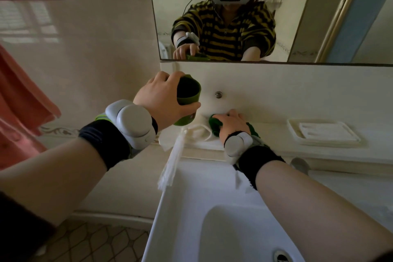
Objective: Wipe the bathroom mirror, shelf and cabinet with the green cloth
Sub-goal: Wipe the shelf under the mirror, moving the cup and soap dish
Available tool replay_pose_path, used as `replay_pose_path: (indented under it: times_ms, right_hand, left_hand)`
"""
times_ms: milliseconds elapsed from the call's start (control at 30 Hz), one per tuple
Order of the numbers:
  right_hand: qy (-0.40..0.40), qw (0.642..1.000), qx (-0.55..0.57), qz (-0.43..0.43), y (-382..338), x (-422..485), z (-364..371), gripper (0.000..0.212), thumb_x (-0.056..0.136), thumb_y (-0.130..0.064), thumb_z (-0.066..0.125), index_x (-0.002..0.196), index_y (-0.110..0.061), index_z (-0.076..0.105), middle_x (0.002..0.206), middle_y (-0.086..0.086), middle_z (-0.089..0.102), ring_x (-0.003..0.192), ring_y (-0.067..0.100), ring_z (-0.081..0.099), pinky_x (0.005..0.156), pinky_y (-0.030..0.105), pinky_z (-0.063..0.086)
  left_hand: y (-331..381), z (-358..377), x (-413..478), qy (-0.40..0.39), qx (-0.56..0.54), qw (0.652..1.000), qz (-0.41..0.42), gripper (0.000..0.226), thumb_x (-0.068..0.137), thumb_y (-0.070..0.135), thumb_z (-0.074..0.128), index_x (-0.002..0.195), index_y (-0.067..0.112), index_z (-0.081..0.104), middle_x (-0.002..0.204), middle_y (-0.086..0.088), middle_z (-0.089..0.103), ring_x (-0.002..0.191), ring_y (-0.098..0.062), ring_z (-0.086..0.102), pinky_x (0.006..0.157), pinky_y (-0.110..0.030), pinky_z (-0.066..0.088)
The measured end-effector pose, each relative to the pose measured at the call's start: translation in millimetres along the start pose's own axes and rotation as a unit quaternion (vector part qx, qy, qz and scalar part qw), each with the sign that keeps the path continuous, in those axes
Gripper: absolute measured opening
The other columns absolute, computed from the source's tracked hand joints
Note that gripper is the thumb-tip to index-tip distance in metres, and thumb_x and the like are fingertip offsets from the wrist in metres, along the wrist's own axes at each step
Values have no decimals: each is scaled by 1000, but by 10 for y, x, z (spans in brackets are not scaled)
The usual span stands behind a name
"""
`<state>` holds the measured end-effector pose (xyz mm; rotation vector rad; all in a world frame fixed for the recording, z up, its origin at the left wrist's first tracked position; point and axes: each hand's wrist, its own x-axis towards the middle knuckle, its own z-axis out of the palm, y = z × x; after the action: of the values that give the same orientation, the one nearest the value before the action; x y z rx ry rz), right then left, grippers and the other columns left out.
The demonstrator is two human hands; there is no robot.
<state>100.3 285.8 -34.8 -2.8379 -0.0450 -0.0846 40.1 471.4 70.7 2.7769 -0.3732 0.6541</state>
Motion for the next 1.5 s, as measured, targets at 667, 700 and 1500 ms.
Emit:
replay_pose_path:
  times_ms: [667, 700, 1500]
  right_hand:
    - [79, 995, 31, -50, 69, -624, 68, 39, 92, -18, 47, 129, -29, 48, 120, 6, 40, 108, 27, 35, 83, 37, 40]
    - [78, 995, 31, -54, 78, -645, 66, 38, 92, -19, 47, 129, -29, 48, 119, 6, 39, 108, 27, 35, 84, 37, 40]
    - [63, 997, 22, -38, 541, -838, -83, 45, 90, -15, 50, 131, -32, 44, 119, 3, 38, 109, 25, 34, 88, 36, 39]
  left_hand:
    - [192, -1, -113, -12, 17, 1000, 21, 72, 75, 64, 57, 134, 27, 37, 124, -5, 49, 106, -26, 51, 82, -36, 45]
    - [206, 5, -110, -13, 16, 1000, 22, 71, 75, 64, 57, 134, 28, 37, 124, -5, 49, 106, -26, 51, 82, -36, 45]
    - [688, 559, 142, -54, 1, 997, 51, 72, 75, 66, 56, 133, 29, 36, 125, -4, 48, 108, -27, 50, 83, -36, 44]
